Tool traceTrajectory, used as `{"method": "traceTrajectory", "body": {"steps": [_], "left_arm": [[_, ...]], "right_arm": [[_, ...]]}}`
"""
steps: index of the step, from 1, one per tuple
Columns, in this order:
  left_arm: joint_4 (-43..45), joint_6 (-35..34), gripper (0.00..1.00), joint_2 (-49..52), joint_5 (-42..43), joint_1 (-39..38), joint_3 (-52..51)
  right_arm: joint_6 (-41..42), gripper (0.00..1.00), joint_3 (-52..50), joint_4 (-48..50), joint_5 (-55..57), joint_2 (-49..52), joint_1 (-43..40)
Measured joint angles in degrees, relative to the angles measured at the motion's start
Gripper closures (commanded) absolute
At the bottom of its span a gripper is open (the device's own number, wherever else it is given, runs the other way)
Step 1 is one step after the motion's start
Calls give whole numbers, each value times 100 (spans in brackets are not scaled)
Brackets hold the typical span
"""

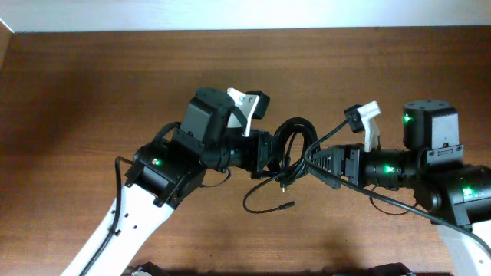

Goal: Untangle cables

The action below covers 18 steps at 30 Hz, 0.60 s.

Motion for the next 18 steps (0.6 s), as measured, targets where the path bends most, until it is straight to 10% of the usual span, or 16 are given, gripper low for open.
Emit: {"method": "traceTrajectory", "body": {"steps": [11,18], "left_arm": [[76,-321,100,0,-496,-203,0],[74,769,100,0,1480,658,0]], "right_arm": [[-131,22,4,-90,133,4,0],[-243,22,22,481,74,-470,2]]}}
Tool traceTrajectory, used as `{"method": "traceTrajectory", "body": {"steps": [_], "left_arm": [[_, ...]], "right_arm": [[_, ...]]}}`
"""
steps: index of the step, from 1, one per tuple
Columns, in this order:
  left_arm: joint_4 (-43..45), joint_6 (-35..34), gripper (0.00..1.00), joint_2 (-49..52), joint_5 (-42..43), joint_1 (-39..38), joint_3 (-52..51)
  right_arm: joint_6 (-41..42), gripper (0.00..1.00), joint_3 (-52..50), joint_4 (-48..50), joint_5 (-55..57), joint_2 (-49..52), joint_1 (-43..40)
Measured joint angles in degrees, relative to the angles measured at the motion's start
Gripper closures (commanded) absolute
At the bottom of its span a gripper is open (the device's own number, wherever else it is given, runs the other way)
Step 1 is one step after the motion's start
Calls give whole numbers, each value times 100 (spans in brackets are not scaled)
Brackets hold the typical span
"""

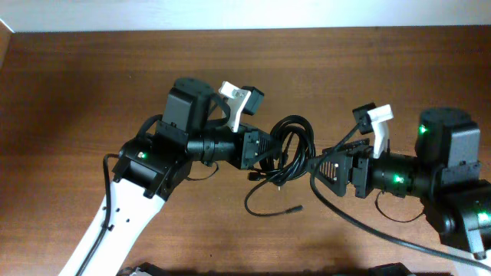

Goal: Untangle cables

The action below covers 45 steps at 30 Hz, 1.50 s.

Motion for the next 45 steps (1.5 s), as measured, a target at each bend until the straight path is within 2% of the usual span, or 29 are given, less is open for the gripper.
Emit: {"method": "traceTrajectory", "body": {"steps": [4,10,14,19,23,26,30,32,35,38,45], "left_arm": [[7,350,100,0,400,63,0],[433,662,100,0,1224,745,0],[612,767,100,0,1499,643,0],[704,737,100,0,717,120,0],[715,498,100,0,-136,83,0],[713,415,100,0,-439,55,0],[734,463,100,0,-603,-444,0],[684,529,100,0,-719,-413,-2],[448,1239,100,0,-590,-256,-2],[435,1816,100,0,-396,-243,0],[791,1967,100,0,-131,-232,-2]], "right_arm": [[35,22,0,358,0,-197,-2],[188,22,0,896,22,-205,-2],[199,22,0,855,-9,-205,-2],[201,22,0,767,-107,-205,-2],[197,22,0,619,-116,-205,-2],[201,23,0,623,-155,-205,-2],[203,23,0,640,-157,-205,-2],[380,23,0,831,-46,-205,-2],[750,23,0,1165,245,-229,-13],[1130,23,0,997,931,-234,-20],[1202,23,11,409,1338,-269,-22]]}}
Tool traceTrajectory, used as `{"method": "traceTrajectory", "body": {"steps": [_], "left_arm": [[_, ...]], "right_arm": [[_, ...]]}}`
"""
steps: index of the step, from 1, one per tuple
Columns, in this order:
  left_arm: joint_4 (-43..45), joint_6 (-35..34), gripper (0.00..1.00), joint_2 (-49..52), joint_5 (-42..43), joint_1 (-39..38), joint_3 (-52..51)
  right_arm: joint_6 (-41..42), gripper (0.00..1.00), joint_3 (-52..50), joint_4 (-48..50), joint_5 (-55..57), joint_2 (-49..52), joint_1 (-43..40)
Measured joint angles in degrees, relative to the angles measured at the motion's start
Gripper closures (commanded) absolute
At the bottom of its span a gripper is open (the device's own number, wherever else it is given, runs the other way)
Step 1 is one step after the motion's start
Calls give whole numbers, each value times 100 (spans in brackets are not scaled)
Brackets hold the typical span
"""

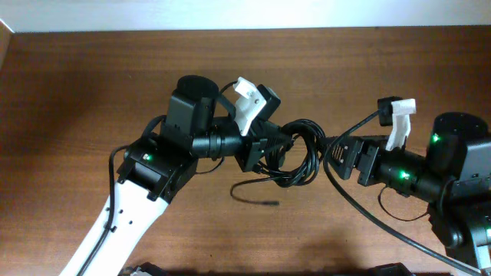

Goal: Untangle cables

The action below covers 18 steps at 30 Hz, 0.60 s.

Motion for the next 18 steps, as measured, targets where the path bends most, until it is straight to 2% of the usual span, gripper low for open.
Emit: {"method": "traceTrajectory", "body": {"steps": [3,8,11,14,18], "left_arm": [[98,-125,100,0,-68,0,0],[673,-916,100,0,-153,-11,-4],[901,-1082,100,7,4,-317,-7],[883,-1128,100,37,-166,-573,-17],[772,-1126,100,37,-15,-605,-26]], "right_arm": [[-52,23,0,-79,-83,0,0],[-396,23,0,-116,-505,0,0],[-555,23,7,-116,-549,144,0],[-619,23,11,-168,-138,391,0],[-621,24,48,-750,929,439,2]]}}
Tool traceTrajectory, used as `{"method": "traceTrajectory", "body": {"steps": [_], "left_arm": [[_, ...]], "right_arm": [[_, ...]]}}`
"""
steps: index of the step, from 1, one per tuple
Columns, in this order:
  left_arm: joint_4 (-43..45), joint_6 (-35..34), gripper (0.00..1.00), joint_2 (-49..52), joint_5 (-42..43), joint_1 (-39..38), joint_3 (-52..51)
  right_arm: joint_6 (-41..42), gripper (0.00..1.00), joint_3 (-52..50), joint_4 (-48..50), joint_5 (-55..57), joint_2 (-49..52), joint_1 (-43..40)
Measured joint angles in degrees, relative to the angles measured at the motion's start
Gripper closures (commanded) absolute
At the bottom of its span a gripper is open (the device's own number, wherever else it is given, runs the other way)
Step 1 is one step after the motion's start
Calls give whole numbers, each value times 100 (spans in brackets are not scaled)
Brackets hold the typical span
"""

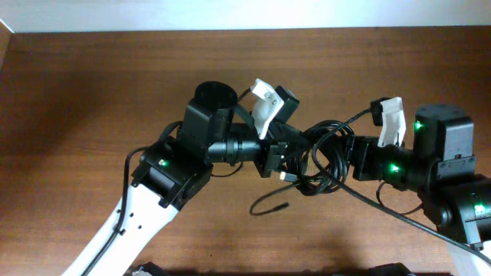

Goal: Untangle cables

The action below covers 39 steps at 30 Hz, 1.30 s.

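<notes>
A black cable (321,162) hangs in a knot of loops above the brown table, between my two grippers. My left gripper (288,159) reaches in from the left and is shut on the left side of the loops. From the right, my right gripper (344,159) is shut on the bundle's right side. One loose end with a small plug (270,205) lies on the table below the knot. A long strand (414,222) runs off toward the lower right corner. The fingertips are partly hidden by the loops.
The table's far edge meets a white wall (245,14) along the top. The left arm's white link (134,230) crosses the lower left, and the right arm's body (460,192) fills the right side.
The left gripper has shifted right and the right gripper left, so they stand closer together. The loops are bunched more tightly between them, and the loose plug end lies a little further right.
Both grippers held the tangled cable close together at the middle. Then the right gripper stood further right, and later further still, with the loops stretched wider. Now the two are near each other again, the knot still looped between them.
</notes>
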Motion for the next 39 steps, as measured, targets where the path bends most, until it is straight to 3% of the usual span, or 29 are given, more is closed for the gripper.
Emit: {"method": "traceTrajectory", "body": {"steps": [4,13,17,18,22,29,34,36,37,38,39], "left_arm": [[-57,0,100,2,118,90,-2],[-531,313,100,-2,319,125,2],[-1049,560,100,-2,-262,125,7],[-1075,597,100,-2,-426,125,7],[-1351,577,100,-2,-1209,122,7],[-2033,-387,100,-7,-2962,129,4],[-1908,-708,100,-7,-2774,118,4],[-1679,-713,100,-7,-2695,-39,4],[-1556,-713,100,-11,-2638,-258,4],[-1445,-710,100,-11,-2610,-400,4],[-1285,-710,100,-11,-2594,-538,4]], "right_arm": [[0,25,11,-273,1117,0,20],[-22,24,4,-87,5357,33,24],[-26,23,4,74,5917,44,24],[-26,17,4,-17,5770,50,20],[-568,17,4,-684,3746,55,-4],[-1414,16,4,-988,693,55,-4],[-1543,15,-7,-249,-1840,59,-4],[-1567,16,-7,-46,-2378,59,-4],[-1565,24,-7,-48,-2494,59,-4],[-1604,49,-7,-48,-2555,59,-4],[-1572,68,-7,-66,-2573,63,-4]]}}
